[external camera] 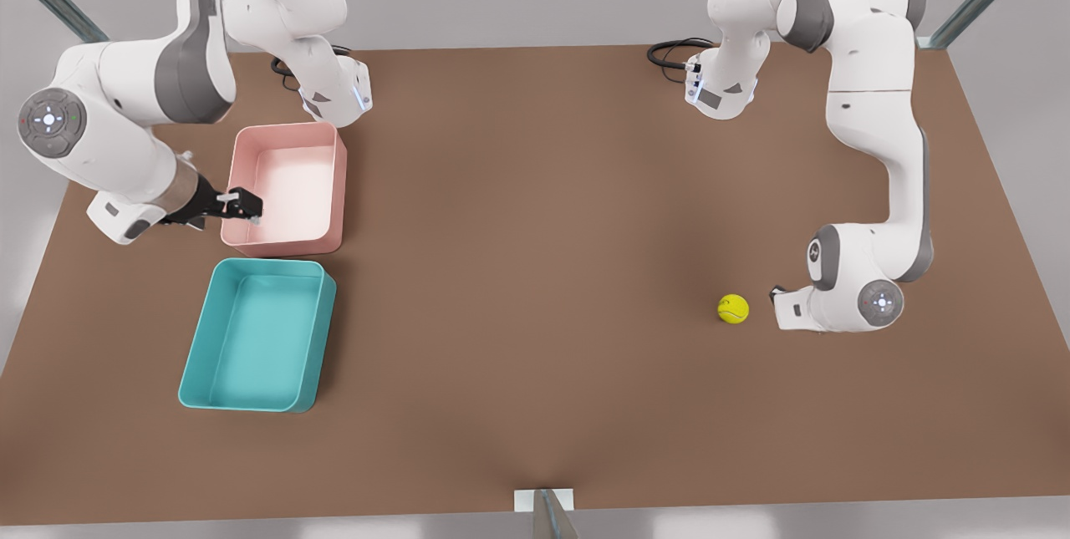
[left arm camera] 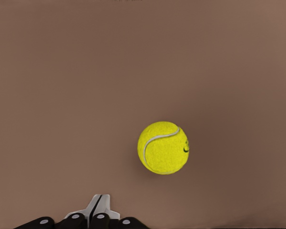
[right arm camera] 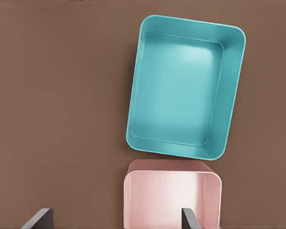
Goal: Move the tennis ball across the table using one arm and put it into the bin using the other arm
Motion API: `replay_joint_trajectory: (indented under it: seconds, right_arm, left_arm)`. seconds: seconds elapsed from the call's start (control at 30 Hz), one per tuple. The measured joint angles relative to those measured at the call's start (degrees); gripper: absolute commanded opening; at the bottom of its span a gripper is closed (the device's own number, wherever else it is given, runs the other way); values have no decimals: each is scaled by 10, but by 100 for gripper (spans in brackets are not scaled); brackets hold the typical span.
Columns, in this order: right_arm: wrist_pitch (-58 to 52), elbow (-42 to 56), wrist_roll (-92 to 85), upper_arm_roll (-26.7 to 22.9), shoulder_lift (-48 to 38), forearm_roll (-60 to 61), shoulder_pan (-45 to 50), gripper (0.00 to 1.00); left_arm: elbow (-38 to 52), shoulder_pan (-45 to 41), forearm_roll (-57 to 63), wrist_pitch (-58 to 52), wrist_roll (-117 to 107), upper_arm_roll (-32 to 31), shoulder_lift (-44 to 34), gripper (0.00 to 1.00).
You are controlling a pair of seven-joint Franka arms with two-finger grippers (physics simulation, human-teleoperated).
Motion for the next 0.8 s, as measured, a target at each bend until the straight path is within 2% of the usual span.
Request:
replay_joint_trajectory:
  seconds: [0.37,0.8]
  right_arm:
    - [20,-24,-2,-1,-1,-2,-51,100]
    - [25,-30,-8,0,-4,-7,-11,100]
  left_arm:
    - [-79,7,54,94,211,-26,13,21]
    - [-82,4,99,121,337,-28,29,21]
